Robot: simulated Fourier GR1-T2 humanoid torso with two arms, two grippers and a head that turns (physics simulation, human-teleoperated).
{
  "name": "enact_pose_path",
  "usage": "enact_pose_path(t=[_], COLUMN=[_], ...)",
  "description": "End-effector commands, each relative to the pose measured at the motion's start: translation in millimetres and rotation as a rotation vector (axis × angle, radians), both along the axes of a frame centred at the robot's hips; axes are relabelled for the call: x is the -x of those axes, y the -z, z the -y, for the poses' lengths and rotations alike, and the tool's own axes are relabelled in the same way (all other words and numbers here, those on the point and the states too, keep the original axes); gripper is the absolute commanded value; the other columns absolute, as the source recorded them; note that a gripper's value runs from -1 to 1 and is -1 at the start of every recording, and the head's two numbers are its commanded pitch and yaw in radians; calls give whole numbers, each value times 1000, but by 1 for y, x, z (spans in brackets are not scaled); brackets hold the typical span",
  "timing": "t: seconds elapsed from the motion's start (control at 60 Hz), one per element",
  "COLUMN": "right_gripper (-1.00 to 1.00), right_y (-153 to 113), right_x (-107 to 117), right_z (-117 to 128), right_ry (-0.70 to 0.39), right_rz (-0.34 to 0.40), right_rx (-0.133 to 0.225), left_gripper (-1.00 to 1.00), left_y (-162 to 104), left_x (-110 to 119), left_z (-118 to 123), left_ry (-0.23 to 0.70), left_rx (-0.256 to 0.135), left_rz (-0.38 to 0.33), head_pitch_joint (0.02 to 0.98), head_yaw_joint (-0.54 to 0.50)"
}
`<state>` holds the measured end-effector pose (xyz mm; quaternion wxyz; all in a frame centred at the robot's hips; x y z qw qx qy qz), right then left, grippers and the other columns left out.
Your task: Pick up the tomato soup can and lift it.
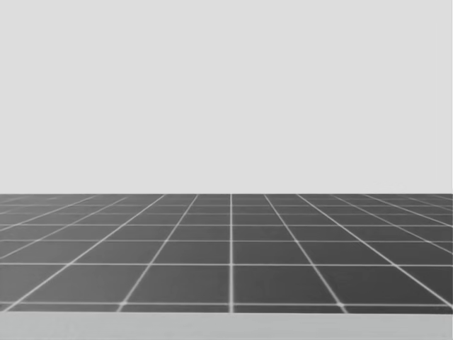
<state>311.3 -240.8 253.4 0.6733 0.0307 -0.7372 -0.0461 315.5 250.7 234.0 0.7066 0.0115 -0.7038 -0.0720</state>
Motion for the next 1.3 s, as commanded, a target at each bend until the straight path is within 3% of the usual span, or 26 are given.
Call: enact_pose_path(t=[0.017,0.033,0.067,0.183,0.533,0.817,1.117,1.233,1.3], right_gripper=[-1000,-1000,-1000,-1000,-1000,-1000,-1000,-1000,-1000], right_y=[0,0,-1,-1,-1,-2,-2,-6,-9], right_x=[3,3,2,1,-2,-2,-1,4,11], right_z=[-1,-1,-1,1,2,4,-2,-8,-12], right_ry=[-6,-7,-38,-60,-16,-6,-47,-90,-116], right_rz=[7,15,-3,-16,-34,-39,-35,-33,-23], right_rx=[-27,-13,-35,-31,-1,-4,21,6,28], left_gripper=[-1000,-1000,-1000,-1000,-1000,-1000,-1000,-1000,-1000], left_y=[0,-1,-1,-1,0,0,-4,-5,-5], left_x=[0,0,0,0,0,0,3,3,3], left_z=[-1,-1,-1,-1,-2,0,3,3,3], left_ry=[-3,-3,-4,-4,-9,-6,16,24,29], left_rx=[-2,-1,-1,0,-11,-23,11,26,29], left_rz=[2,2,2,2,1,5,27,36,37], head_pitch_joint=[75,78,85,142,542,763,800,794,791], head_yaw_joint=[15,15,15,15,-34,-120,-157,-150,-147])
